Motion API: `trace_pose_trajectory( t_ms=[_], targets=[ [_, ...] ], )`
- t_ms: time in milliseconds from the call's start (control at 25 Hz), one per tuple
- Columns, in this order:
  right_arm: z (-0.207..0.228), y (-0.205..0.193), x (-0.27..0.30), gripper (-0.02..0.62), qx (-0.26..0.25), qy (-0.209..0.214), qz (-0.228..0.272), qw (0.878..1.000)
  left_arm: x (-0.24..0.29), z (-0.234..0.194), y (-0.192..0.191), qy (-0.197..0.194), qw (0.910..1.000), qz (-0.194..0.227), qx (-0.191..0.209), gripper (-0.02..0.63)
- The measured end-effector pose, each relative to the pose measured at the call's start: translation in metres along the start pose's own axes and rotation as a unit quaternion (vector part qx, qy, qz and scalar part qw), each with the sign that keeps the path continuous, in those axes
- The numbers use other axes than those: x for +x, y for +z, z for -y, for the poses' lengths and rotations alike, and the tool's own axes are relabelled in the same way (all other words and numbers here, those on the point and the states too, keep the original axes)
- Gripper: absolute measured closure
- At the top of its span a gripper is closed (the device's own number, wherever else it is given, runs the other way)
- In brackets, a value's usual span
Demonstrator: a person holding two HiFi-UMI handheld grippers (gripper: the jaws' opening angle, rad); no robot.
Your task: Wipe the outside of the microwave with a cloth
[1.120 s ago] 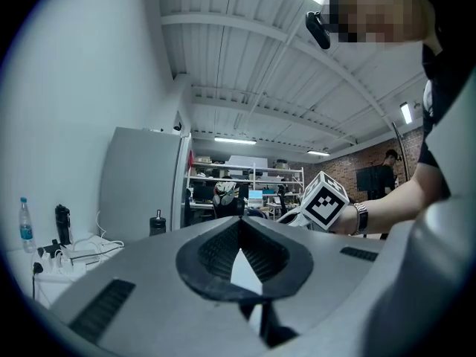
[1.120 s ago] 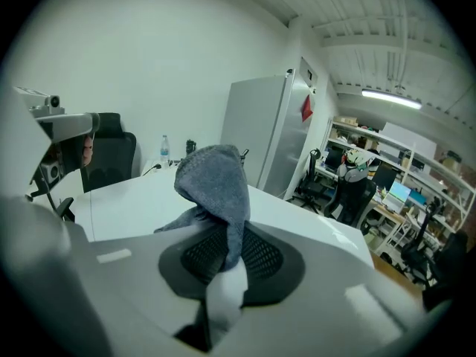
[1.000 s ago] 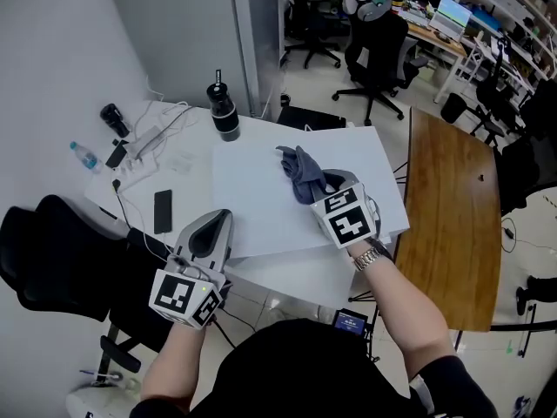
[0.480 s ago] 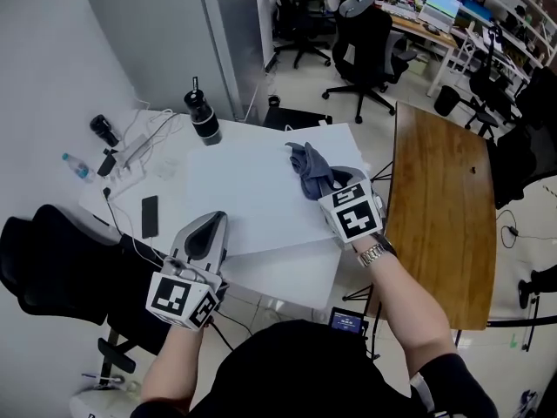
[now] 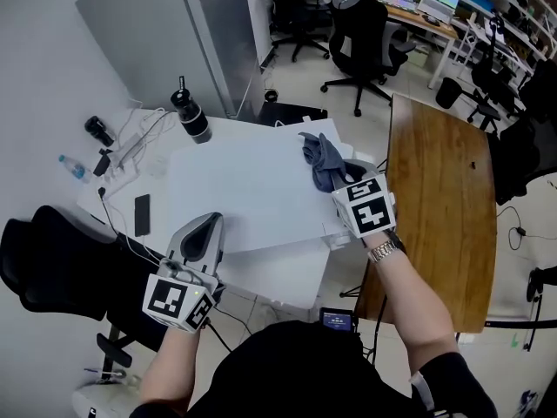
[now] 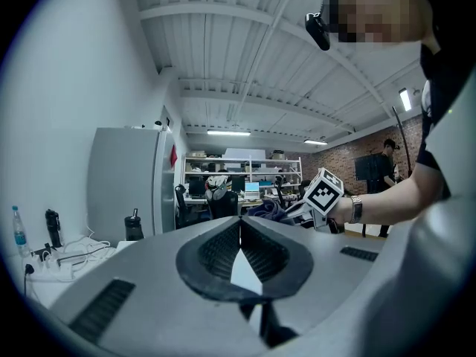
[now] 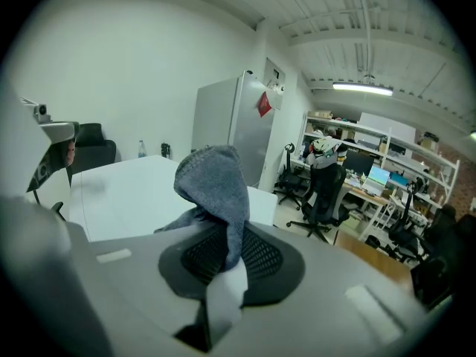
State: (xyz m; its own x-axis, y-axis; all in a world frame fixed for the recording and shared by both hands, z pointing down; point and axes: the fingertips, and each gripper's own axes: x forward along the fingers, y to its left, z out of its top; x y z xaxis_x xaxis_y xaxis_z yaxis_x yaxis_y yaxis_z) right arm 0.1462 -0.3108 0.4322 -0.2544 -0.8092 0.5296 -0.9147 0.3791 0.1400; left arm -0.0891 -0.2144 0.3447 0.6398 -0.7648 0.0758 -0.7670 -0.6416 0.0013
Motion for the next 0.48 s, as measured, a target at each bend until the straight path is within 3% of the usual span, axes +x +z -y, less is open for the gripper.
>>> trace_pose_trajectory(
  t_ms=[480],
  targets=[
    [0.061,-0.028,-0.009,0.551,0.043,-0.014,0.007,0.999,0.026,0.031,-0.001,-0.005,0.9997,-0.021,0.013,0.600]
  ],
)
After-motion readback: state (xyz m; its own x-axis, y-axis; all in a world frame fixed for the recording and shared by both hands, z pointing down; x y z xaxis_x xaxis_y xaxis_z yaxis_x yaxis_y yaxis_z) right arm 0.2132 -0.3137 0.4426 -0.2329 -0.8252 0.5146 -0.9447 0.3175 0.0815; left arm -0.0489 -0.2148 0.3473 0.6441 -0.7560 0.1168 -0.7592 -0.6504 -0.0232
